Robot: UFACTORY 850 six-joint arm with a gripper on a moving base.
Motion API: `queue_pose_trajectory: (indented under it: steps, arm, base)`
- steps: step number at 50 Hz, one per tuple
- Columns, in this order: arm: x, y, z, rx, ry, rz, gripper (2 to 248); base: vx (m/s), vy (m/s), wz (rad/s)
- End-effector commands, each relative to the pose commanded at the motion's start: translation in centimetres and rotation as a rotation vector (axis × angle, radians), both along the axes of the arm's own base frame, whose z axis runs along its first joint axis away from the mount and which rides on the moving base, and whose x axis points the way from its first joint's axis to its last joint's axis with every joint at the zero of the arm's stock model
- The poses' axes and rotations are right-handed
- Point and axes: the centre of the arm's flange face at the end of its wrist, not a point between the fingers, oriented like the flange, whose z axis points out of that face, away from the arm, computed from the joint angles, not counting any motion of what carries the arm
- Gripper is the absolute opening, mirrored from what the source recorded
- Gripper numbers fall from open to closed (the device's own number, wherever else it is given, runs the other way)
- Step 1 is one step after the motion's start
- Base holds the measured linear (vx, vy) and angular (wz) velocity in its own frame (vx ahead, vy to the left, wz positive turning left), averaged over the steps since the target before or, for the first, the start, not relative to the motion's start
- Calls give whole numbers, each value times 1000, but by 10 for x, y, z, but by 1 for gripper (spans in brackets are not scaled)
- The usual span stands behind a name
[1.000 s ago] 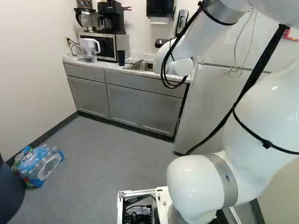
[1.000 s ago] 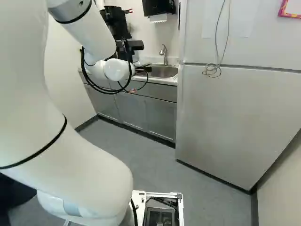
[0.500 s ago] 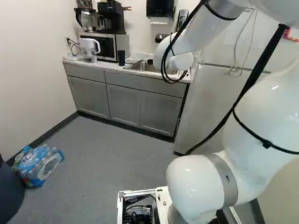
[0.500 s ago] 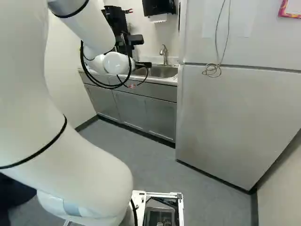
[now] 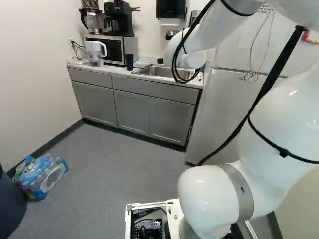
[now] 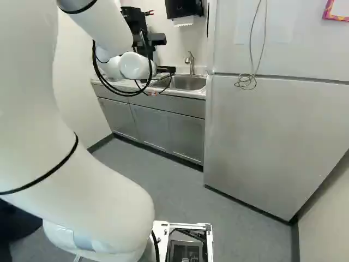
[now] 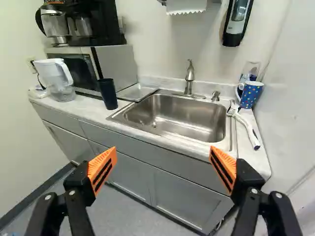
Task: Rinse the cup and place it in the tray
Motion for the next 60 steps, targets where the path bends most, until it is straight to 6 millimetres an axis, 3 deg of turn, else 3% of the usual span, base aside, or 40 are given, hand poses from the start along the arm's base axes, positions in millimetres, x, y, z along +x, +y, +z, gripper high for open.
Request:
queue_pose_trajectory:
  steps: [60]
  arm:
    - [24, 0, 62, 0, -72, 0, 247]
  base:
    - [0, 0, 0]
